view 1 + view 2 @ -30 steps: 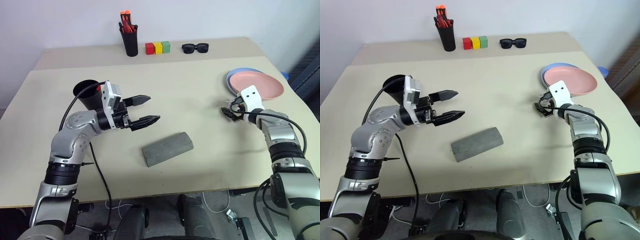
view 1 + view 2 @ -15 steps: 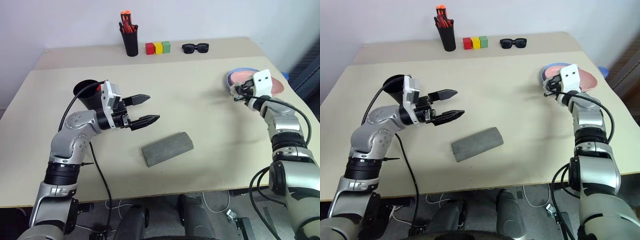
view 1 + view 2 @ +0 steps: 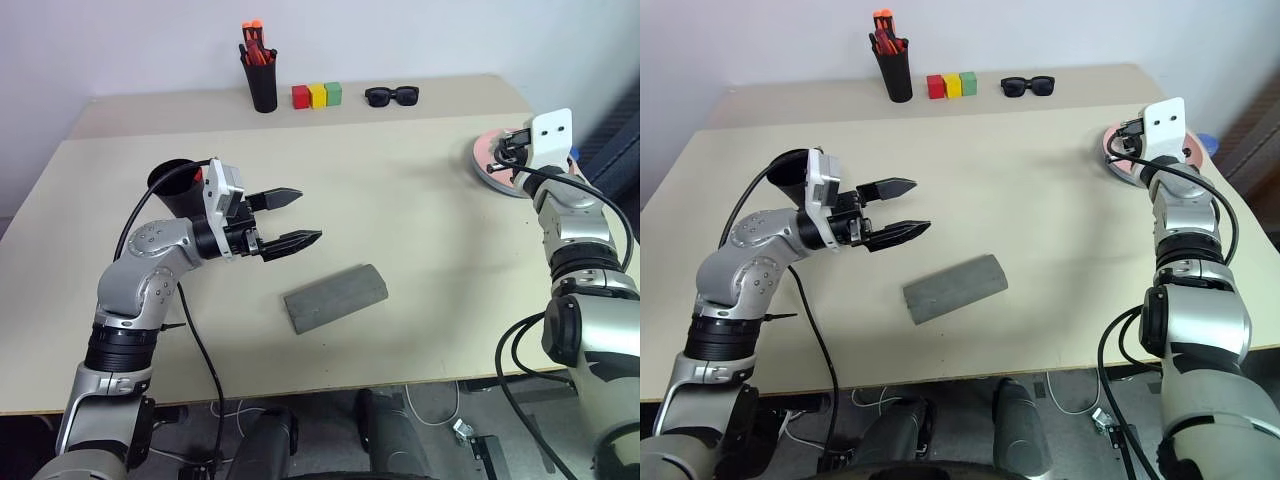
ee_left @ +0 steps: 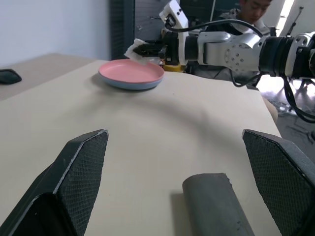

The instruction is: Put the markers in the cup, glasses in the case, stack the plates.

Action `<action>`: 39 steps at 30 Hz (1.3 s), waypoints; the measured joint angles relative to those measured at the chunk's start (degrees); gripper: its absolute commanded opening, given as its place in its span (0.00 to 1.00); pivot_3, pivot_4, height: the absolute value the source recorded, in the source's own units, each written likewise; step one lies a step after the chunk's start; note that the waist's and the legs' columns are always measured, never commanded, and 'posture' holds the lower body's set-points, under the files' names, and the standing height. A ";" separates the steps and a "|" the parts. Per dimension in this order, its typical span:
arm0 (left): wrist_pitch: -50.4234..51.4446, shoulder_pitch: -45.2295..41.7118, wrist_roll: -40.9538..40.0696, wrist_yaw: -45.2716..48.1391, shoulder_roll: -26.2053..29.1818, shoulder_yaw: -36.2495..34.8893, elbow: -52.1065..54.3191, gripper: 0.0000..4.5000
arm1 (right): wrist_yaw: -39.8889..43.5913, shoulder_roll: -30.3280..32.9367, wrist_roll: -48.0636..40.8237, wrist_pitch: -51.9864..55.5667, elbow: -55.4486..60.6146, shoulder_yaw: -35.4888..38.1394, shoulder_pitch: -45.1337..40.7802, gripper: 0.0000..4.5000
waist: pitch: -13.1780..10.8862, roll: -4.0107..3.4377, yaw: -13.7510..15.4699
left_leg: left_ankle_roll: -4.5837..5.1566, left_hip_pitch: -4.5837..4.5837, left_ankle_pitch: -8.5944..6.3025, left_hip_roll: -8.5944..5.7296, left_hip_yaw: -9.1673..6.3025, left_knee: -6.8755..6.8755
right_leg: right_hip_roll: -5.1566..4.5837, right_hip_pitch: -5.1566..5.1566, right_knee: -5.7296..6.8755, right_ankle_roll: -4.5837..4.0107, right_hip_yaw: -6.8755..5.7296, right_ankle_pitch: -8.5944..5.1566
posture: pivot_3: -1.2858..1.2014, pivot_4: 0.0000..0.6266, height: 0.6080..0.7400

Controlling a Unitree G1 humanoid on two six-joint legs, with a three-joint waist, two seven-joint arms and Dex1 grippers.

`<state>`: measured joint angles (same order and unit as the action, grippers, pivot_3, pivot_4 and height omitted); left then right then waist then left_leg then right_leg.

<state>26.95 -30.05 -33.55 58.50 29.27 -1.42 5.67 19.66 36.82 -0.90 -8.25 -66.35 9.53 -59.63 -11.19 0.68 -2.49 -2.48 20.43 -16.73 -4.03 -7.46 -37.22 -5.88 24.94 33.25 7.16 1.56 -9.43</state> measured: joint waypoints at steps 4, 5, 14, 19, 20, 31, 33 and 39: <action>0.07 0.03 -0.49 -0.08 -0.10 -0.01 0.02 1.00 | -3.07 0.42 0.90 -1.08 -2.93 -0.15 -0.31 0.00 | 0.00 0.00 -0.07 | 0.00 0.00 0.00 0.00 0.00 0.00 | 0.00 0.00 0.00 0.00 0.01 0.00 | 0.52 0.24 1.00; 0.15 0.03 -0.75 -0.14 -0.15 -0.01 0.02 1.00 | -3.96 0.43 1.17 -1.37 -4.05 -0.14 -0.81 0.08 | 0.00 0.00 -0.08 | 0.00 0.00 0.00 0.00 0.00 0.00 | 0.00 0.00 0.00 0.00 0.01 0.00 | 0.52 0.24 1.00; 1.27 0.04 -2.03 -0.90 -0.44 -0.16 0.40 1.00 | -10.94 0.85 6.99 -5.04 -10.31 -3.10 -1.86 0.99 | 0.00 0.00 -0.18 | 0.00 -0.02 0.00 0.00 0.01 0.02 | 0.01 0.00 0.01 -0.01 0.03 0.00 | 0.52 0.24 1.00; 1.49 1.66 -2.26 -1.76 0.10 -1.40 2.40 1.00 | -13.07 0.79 9.58 -6.81 -10.43 -4.63 -1.41 0.99 | 0.00 0.00 -0.26 | 0.00 -0.03 0.00 0.01 0.03 0.04 | 0.01 0.01 0.00 -0.01 0.05 0.00 | 0.52 0.24 1.00; 1.50 2.34 -2.35 -1.96 0.15 -1.79 2.72 1.00 | -11.40 0.73 8.43 -7.50 -10.38 -3.46 -1.41 0.99 | 0.00 0.00 -0.26 | 0.00 -0.03 0.00 0.01 0.03 0.03 | 0.01 0.00 0.00 0.00 0.05 0.00 | 0.52 0.24 1.00; 1.24 4.64 -3.60 -2.76 2.28 -4.89 3.63 1.00 | 33.22 -6.57 -20.72 5.44 24.69 5.40 12.63 0.99 | 0.00 -0.01 0.09 | 0.02 -0.02 -0.01 0.02 -0.12 0.01 | 0.03 -0.02 0.04 0.01 0.00 0.00 | 0.52 0.24 1.00; 1.26 7.14 -4.21 -2.35 3.85 -6.66 4.07 1.00 | 38.74 -6.39 -25.25 13.36 38.35 2.83 20.47 0.99 | 0.01 -0.02 0.23 | 0.03 0.01 -0.03 0.02 -0.14 0.02 | 0.02 0.04 0.06 0.00 0.00 0.00 | 0.52 0.24 1.00; 1.26 13.82 -5.50 -0.29 7.83 -9.86 7.41 1.00 | 44.96 -2.08 -36.36 31.61 67.58 -1.97 31.00 0.99 | -0.02 -0.06 0.22 | 0.00 -0.05 -0.01 0.03 -0.11 -0.03 | 0.02 0.04 0.17 -0.01 0.01 -0.02 | 0.52 0.24 1.00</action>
<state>28.21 -16.24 -39.06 58.21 37.10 -11.27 13.08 64.62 34.74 -37.26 23.35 1.23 7.56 -28.62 -11.20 0.62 -2.26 -2.48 20.38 -16.74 -4.00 -7.57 -37.25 -5.86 24.98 33.42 7.15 1.56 -9.44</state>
